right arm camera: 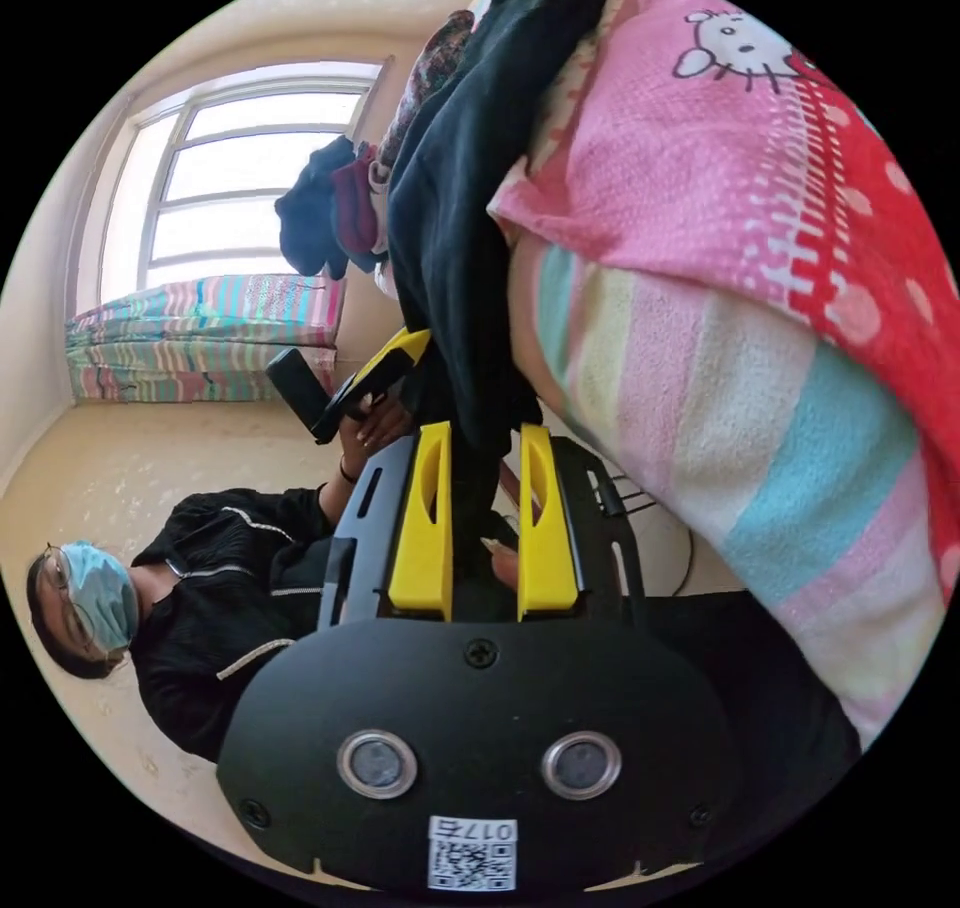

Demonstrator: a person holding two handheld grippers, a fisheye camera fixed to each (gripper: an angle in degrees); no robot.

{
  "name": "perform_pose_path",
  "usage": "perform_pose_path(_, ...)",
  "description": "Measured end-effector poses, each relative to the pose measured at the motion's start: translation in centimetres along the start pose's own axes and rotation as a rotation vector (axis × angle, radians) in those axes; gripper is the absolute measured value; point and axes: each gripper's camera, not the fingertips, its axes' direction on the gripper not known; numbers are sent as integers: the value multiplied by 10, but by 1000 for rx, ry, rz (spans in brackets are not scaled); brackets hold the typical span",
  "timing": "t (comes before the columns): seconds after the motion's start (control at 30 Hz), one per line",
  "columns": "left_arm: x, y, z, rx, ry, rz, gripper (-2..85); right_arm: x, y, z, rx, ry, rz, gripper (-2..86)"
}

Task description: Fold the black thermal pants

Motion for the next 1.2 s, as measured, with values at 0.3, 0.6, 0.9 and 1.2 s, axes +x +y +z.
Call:
perform_pose_path(0.3,43,-2,9,-12,-127,78,53,-93,-19,23,198,849,4,35)
perform_pose_path(0.6,97,-4,22,-52,-306,296,57,-103,-30,87,226,1050,10,12)
perform_pose_path(0.9,133,-65,-39,-105,-348,461,48,-105,-25,98,268,998,-12,10)
perform_pose_path(1.2,115,-29,33,-74,-499,405,53,-108,-19,112,282,1026,-65,13)
